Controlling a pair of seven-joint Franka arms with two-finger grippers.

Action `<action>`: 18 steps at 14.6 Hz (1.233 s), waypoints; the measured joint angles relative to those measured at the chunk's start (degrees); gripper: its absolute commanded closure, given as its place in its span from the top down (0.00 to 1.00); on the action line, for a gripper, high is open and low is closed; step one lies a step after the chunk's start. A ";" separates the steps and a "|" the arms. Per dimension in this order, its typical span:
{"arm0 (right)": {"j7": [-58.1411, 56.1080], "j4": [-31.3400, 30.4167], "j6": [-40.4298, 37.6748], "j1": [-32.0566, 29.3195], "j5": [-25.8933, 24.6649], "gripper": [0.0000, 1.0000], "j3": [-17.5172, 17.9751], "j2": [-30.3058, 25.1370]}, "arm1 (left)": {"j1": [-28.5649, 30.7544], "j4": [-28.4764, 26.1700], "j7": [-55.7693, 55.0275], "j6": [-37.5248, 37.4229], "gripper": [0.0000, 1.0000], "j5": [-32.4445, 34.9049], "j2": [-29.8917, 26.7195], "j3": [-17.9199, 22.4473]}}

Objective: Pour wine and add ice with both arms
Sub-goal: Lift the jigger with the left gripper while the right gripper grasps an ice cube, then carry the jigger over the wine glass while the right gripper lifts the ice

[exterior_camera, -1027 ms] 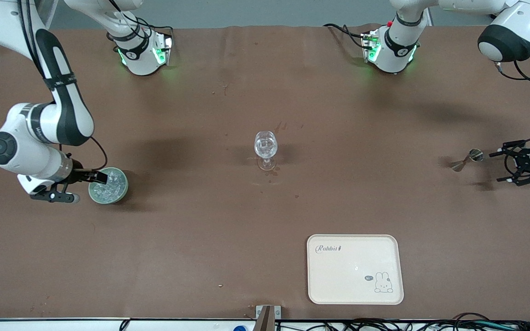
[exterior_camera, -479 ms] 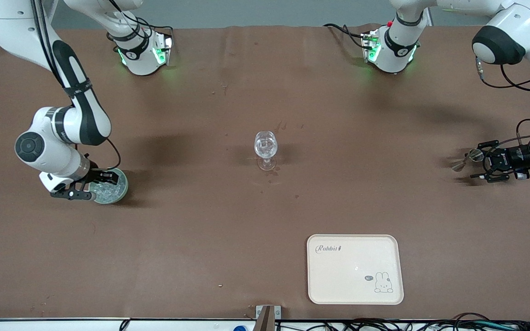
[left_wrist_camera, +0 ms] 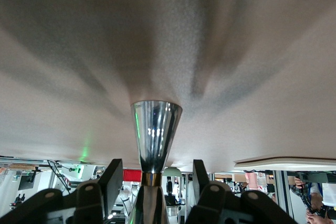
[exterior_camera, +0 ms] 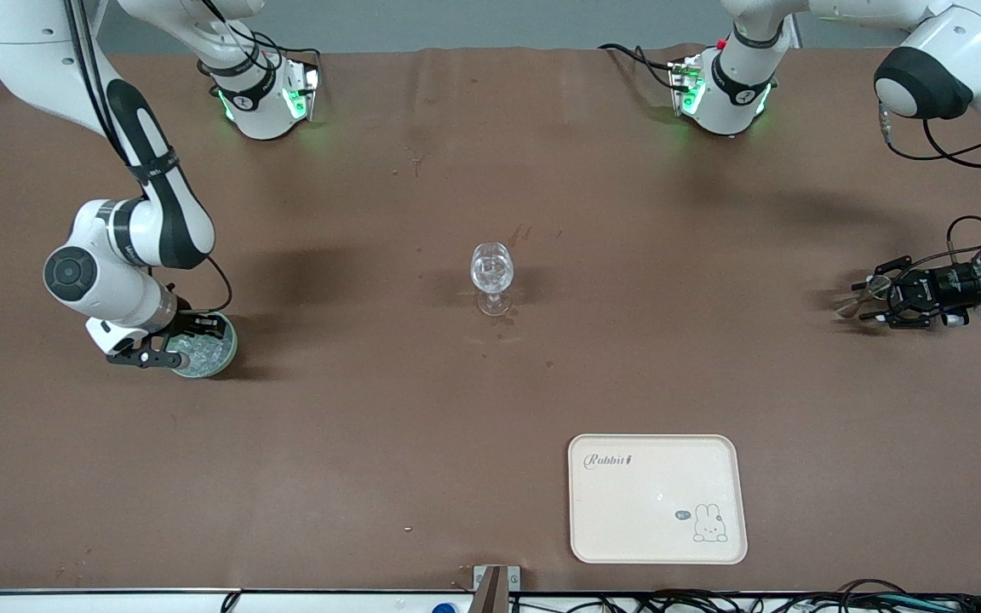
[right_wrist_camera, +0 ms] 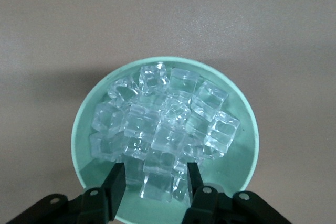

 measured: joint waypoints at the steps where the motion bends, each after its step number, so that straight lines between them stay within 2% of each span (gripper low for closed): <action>1: 0.00 -0.04 0.00 0.00 0.00 0.50 0.00 0.03 | 0.00 -0.04 0.00 0.00 0.14 -0.35 -0.01 0.00; 4: 0.00 -0.15 0.00 -0.01 0.00 0.43 -0.06 0.29 | 0.28 -0.07 -0.01 -0.13 0.07 -0.94 -0.08 0.10; 5: 0.00 -0.17 0.00 -0.01 0.00 0.39 -0.07 0.34 | 0.53 -0.09 -0.01 -0.32 0.01 -1.44 -0.10 0.22; 10: 0.00 -0.17 0.00 -0.03 0.00 0.22 -0.13 0.35 | 2.12 -0.13 -0.01 -4.30 0.00 -4.27 -1.22 0.47; 15: 0.00 0.85 0.05 -0.09 0.01 0.09 -0.23 0.35 | -3.72 0.08 -1.79 -10.62 0.01 -4.31 -8.44 -0.05; 18: 0.00 3.36 -3.91 -0.08 0.01 0.04 -0.21 0.34 | -6.42 -0.85 -2.91 -12.30 0.00 -2.80 -14.53 -4.89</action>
